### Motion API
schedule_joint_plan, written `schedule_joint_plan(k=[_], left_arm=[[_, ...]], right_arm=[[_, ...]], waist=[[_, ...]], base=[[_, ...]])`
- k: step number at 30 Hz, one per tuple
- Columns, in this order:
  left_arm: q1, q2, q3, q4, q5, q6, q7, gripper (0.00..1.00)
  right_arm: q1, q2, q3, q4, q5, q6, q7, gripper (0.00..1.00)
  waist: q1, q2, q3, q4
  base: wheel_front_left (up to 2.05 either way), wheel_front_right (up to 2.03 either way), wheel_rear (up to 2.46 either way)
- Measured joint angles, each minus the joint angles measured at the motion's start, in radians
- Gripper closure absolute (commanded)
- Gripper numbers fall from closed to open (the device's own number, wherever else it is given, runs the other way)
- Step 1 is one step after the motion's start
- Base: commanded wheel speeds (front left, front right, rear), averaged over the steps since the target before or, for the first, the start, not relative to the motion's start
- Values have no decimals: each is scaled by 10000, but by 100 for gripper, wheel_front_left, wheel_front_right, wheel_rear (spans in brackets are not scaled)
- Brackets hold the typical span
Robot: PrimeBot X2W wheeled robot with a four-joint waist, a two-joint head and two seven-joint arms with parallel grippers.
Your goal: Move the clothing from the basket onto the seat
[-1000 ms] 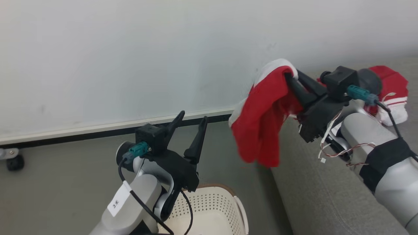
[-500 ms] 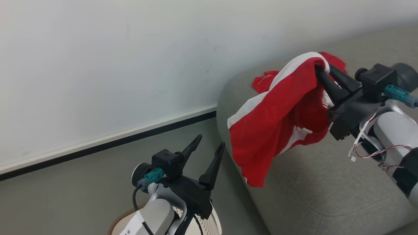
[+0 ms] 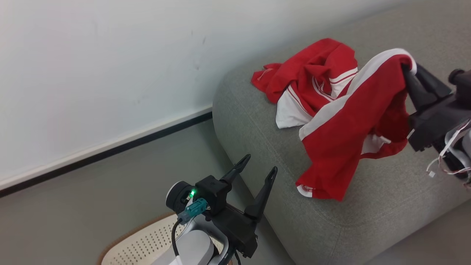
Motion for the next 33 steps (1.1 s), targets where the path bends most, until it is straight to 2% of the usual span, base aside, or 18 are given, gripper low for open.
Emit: schedule_joint_plan(k=[5, 14, 17, 22, 28, 33], left_arm=[[-259, 23, -134, -221, 228, 33, 6, 0], [-1102, 359, -188, -725, 779, 92, 192, 0], [-1409, 472, -217, -936, 938, 100, 288, 0], [-1843, 742, -247, -1570, 1361, 173, 418, 0], [-2198, 1037, -244, -2077, 1590, 263, 637, 0], [-2436, 1436, -174, -2408, 1896, 318, 882, 0]], right_arm=[[-478, -249, -418, 115, 113, -88, 221, 100], [-2858, -468, -1348, 1080, 307, -173, 784, 100], [-3698, -652, -1607, 1505, 309, -276, 920, 100], [-4893, -1011, -2146, 2150, 222, -734, 918, 100], [-4966, -928, -2391, 2924, 263, -1160, 683, 100], [-4579, -261, -2322, 3429, 433, -1254, 533, 100]], waist=[[0, 0, 577, 103], [1, 1, 1774, 643], [2, 1, 2195, 851], [2, 1, 3070, 1239], [3, 2, 3991, 1534], [4, 2, 4767, 1676]], base=[[0, 0, 0], [0, 0, 0], [0, 0, 0], [0, 0, 0], [0, 0, 0], [0, 0, 0]])
